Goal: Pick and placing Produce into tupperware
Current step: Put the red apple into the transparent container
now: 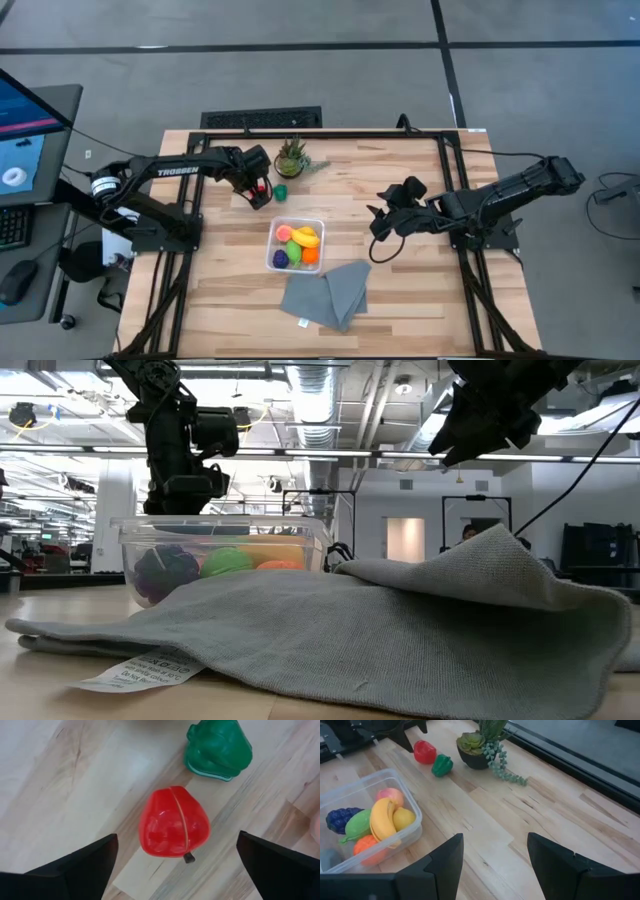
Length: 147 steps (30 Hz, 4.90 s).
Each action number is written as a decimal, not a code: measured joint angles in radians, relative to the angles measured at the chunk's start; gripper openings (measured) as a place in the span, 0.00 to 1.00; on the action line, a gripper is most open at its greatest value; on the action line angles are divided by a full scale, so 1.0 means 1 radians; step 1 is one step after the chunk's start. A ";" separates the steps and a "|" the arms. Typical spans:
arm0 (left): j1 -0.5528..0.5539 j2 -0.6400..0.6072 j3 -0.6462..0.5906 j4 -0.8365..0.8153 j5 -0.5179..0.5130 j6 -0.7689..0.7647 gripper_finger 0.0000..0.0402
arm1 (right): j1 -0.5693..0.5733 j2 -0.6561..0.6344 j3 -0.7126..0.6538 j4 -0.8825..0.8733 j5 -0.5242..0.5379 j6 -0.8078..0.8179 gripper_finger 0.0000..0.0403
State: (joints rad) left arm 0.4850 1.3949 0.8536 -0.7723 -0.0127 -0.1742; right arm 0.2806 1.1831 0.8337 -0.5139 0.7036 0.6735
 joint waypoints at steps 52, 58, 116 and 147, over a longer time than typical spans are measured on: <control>0.028 0.196 -0.001 0.081 0.033 0.057 0.75 | 0.016 0.000 0.000 0.028 -0.015 0.017 0.61; 0.028 0.195 -0.001 0.081 0.032 0.055 0.67 | 0.016 0.000 0.000 0.028 -0.015 0.017 0.61; -0.216 -0.369 0.000 0.091 0.034 -0.078 0.67 | -0.009 0.000 0.000 -0.003 0.005 -0.002 0.61; -0.498 -0.309 0.000 0.253 0.070 -0.036 0.67 | -0.009 0.000 0.000 -0.002 0.004 -0.001 0.61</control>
State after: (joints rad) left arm -0.0129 1.0862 0.8539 -0.5197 0.0571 -0.2104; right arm 0.2716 1.1835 0.8337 -0.5162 0.7078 0.6724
